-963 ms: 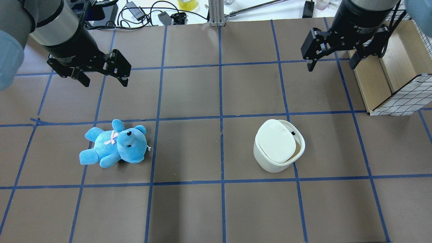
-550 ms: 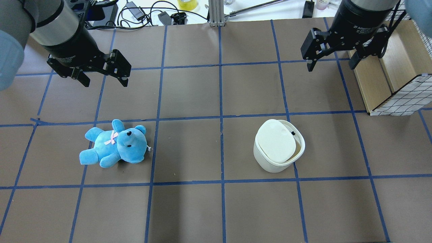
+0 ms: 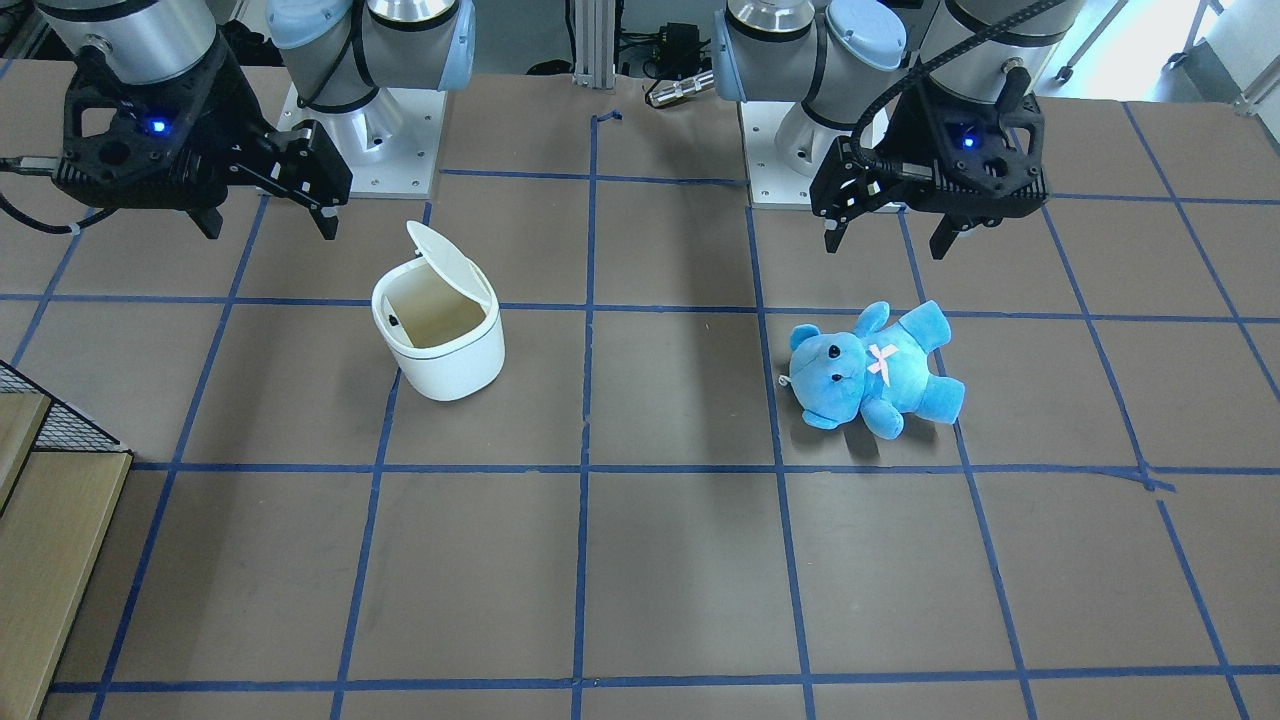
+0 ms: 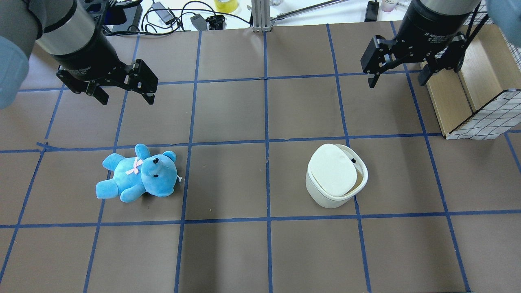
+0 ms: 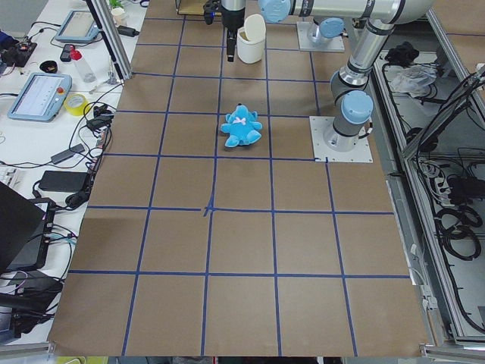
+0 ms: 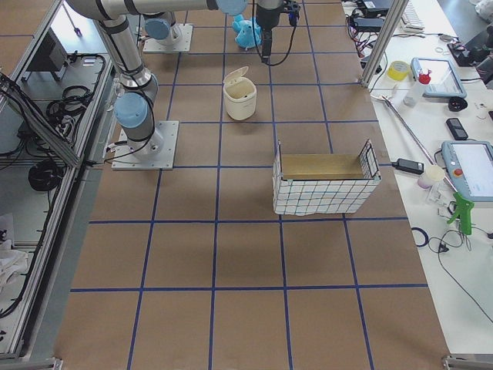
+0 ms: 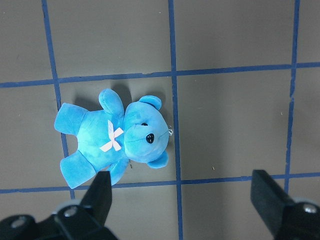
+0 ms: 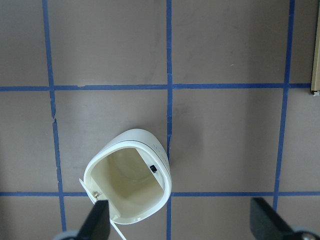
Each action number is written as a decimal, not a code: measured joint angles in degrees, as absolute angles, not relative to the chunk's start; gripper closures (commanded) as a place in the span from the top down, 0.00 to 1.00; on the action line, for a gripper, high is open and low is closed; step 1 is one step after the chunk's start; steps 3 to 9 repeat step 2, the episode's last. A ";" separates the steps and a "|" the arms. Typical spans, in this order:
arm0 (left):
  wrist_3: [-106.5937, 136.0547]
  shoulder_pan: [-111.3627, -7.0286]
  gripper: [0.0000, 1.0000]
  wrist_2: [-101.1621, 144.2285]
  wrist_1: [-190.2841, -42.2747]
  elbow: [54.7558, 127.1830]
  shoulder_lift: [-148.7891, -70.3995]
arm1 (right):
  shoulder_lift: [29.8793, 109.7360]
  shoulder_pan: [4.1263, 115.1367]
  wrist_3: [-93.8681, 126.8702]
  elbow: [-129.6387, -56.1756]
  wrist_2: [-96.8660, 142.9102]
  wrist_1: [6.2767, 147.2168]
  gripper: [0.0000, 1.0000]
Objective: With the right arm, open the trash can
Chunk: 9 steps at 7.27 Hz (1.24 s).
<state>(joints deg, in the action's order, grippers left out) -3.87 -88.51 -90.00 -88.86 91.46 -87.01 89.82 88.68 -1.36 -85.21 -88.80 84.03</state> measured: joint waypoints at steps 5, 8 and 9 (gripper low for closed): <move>-3.87 -88.51 1.00 -90.00 -88.86 91.49 -87.01 | 89.82 88.68 -1.32 -85.20 -88.54 84.00 1.00; -3.87 -88.51 1.00 -90.00 -88.86 91.49 -87.01 | 89.82 88.68 -1.32 -85.20 -88.54 84.00 1.00; -3.87 -88.51 1.00 -90.00 -88.86 91.49 -87.01 | 89.82 88.68 -1.32 -85.20 -88.54 84.00 1.00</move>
